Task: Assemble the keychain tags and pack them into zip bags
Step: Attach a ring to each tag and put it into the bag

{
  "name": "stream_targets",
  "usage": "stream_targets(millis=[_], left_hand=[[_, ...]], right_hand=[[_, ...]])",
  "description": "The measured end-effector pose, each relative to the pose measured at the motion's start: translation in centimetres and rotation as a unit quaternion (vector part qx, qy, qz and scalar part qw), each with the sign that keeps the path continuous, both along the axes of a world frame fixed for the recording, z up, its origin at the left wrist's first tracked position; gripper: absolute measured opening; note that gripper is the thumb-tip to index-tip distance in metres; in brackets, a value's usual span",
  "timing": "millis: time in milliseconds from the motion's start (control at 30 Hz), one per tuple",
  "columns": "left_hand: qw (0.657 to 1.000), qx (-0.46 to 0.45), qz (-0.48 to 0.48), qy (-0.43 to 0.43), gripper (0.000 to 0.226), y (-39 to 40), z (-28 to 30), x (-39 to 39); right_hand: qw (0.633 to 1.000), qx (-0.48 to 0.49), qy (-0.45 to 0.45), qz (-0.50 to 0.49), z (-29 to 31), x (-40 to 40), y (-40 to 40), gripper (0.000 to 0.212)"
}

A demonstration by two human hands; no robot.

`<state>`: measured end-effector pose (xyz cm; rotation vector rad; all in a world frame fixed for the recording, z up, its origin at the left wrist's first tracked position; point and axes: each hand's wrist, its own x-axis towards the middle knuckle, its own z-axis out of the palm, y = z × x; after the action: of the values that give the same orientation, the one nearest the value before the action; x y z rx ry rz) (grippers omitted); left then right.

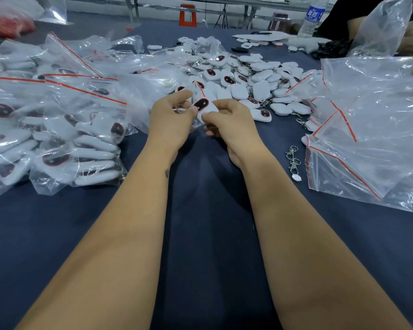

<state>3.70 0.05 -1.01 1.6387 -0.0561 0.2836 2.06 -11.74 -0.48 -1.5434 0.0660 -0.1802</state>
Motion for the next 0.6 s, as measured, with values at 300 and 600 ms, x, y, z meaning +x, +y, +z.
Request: stream_targets(millis=[300, 600], left_hand=[[0.998, -0.013, 0.001, 0.054, 0.034, -0.3, 0.8, -0.5], [0.998, 0.013, -0.046, 0.029, 0.012, -0.7, 0.8, -1.4]], right_hand=[[0.998, 0.061, 0.017, 0.013, 0.3, 0.0, -0.1, 0.012], [0.999, 0.036, -0.006, 0.027, 0.3, -0.2, 0.2, 0.023]])
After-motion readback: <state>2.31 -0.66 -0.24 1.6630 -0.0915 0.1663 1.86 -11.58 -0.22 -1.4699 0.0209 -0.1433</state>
